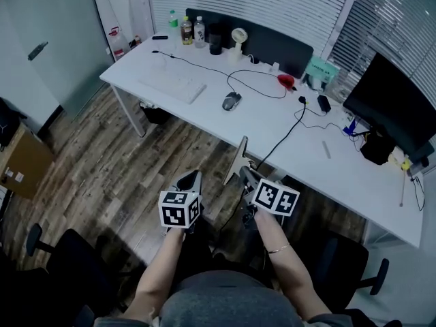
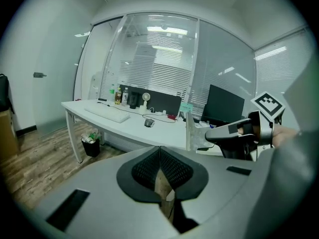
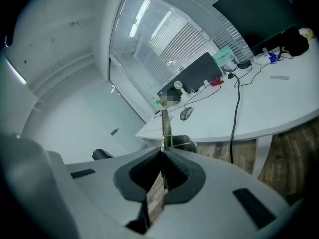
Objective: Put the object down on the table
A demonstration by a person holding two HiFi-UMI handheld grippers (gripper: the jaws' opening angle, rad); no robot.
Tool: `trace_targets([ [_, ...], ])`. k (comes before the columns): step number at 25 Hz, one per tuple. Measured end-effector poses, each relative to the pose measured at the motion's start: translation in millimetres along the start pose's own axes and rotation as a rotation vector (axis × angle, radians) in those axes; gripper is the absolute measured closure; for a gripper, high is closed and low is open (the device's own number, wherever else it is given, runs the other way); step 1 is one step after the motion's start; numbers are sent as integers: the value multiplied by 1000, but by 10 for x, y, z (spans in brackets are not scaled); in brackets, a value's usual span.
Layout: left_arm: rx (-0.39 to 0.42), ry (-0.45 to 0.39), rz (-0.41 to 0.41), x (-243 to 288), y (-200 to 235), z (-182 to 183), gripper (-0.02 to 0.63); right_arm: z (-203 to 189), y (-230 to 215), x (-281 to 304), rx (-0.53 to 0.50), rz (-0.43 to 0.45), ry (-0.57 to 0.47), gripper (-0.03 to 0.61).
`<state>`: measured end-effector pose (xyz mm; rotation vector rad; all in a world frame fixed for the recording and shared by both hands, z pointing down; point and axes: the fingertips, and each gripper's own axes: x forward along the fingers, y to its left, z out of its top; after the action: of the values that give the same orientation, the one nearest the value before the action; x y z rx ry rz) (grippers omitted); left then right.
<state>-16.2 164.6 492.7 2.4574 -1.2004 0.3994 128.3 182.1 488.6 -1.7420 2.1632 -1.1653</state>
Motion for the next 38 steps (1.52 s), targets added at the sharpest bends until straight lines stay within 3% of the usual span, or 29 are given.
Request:
trace_targets([
  [11, -1, 22, -31, 941, 1083, 650, 591, 796, 25, 1273, 139, -11, -59, 575],
  [19, -1, 10, -37, 1329, 1752, 1075, 591, 1267, 60, 1813, 216, -6, -120, 574],
  [38, 23, -10, -74, 1806, 1924, 1438, 591, 1666, 11, 2408, 301, -2, -127, 574],
])
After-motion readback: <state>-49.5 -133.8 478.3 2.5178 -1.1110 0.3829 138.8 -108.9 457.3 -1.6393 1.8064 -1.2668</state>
